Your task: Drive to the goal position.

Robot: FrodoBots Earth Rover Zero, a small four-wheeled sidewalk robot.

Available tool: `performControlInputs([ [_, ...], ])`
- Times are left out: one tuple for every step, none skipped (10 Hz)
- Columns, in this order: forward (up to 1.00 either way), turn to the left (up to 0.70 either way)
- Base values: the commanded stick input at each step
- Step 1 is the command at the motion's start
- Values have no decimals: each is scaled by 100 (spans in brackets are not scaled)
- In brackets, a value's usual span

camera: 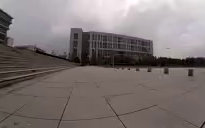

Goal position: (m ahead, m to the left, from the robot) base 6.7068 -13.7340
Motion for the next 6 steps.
performControlInputs([
  [0, 0],
  [8, 0],
  [58, 0],
  [70, -5],
  [70, -23],
  [70, -26],
])
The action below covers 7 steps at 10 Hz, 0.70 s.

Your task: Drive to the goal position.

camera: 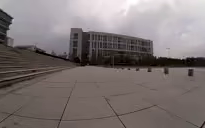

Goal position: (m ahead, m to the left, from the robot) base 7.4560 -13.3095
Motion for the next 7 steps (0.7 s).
performControlInputs([
  [70, -26],
  [70, -26],
  [70, -26],
  [62, -23],
  [30, -11],
  [0, 0],
  [0, 0],
])
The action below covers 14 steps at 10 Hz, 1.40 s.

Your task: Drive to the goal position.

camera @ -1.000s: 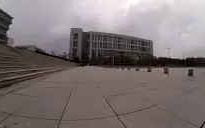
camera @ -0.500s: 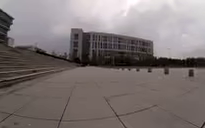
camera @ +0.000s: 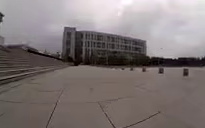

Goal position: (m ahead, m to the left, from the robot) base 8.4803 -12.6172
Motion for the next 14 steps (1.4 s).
performControlInputs([
  [0, 0],
  [0, 0],
  [0, 0],
  [0, 0],
  [0, 0],
  [0, 0],
  [0, 0],
  [8, 0],
  [27, 0],
  [70, 0],
  [70, 0],
  [70, -24],
  [70, -25],
  [70, -25],
])
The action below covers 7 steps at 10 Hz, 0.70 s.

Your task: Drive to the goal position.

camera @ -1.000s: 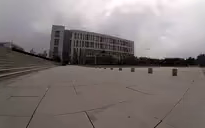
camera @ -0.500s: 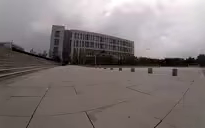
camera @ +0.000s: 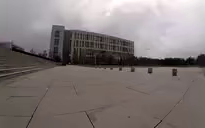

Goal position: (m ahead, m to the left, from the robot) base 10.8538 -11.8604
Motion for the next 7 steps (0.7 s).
performControlInputs([
  [70, -25],
  [70, -25],
  [70, -25],
  [70, -25],
  [70, -25],
  [70, -25],
  [70, -25],
])
